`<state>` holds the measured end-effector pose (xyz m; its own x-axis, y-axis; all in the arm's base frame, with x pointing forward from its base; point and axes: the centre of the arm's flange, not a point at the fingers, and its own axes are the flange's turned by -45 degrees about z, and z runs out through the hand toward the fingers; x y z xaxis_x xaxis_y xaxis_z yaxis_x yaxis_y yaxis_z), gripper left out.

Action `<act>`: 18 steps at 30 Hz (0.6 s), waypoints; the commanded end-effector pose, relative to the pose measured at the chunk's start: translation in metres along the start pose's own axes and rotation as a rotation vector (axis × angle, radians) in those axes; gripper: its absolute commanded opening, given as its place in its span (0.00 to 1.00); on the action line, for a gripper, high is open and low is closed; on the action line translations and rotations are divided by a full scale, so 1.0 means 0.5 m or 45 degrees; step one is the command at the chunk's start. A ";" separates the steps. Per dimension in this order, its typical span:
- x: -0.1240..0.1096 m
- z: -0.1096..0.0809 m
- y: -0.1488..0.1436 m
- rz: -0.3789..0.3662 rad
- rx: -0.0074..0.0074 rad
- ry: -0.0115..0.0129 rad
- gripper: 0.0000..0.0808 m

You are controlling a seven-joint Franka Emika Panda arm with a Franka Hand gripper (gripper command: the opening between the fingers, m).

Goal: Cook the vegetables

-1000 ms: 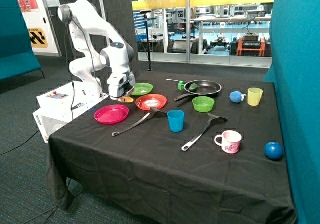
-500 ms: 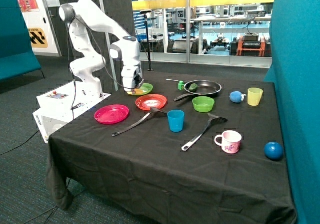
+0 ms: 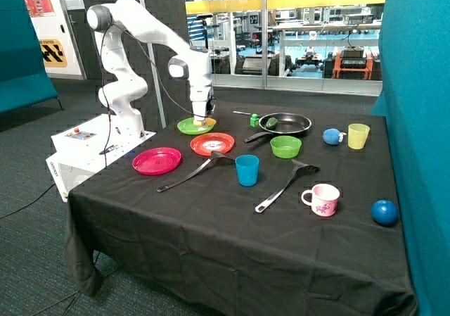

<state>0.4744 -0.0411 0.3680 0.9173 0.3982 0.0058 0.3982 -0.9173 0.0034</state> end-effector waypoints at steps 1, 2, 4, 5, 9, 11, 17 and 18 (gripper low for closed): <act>0.084 -0.001 -0.061 -0.072 0.0045 -0.0073 0.00; 0.089 -0.001 -0.067 -0.078 0.0045 -0.0073 0.00; 0.102 -0.002 -0.079 -0.090 0.0046 -0.0072 0.00; 0.108 -0.001 -0.084 -0.096 0.0046 -0.0072 0.00; 0.137 -0.001 -0.107 -0.116 0.0046 -0.0072 0.00; 0.154 0.000 -0.117 -0.123 0.0046 -0.0072 0.00; 0.211 0.000 -0.144 -0.131 0.0047 -0.0072 0.00; 0.222 0.000 -0.147 -0.128 0.0047 -0.0072 0.00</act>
<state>0.5179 0.0343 0.3683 0.8825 0.4703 0.0033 0.4703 -0.8825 -0.0036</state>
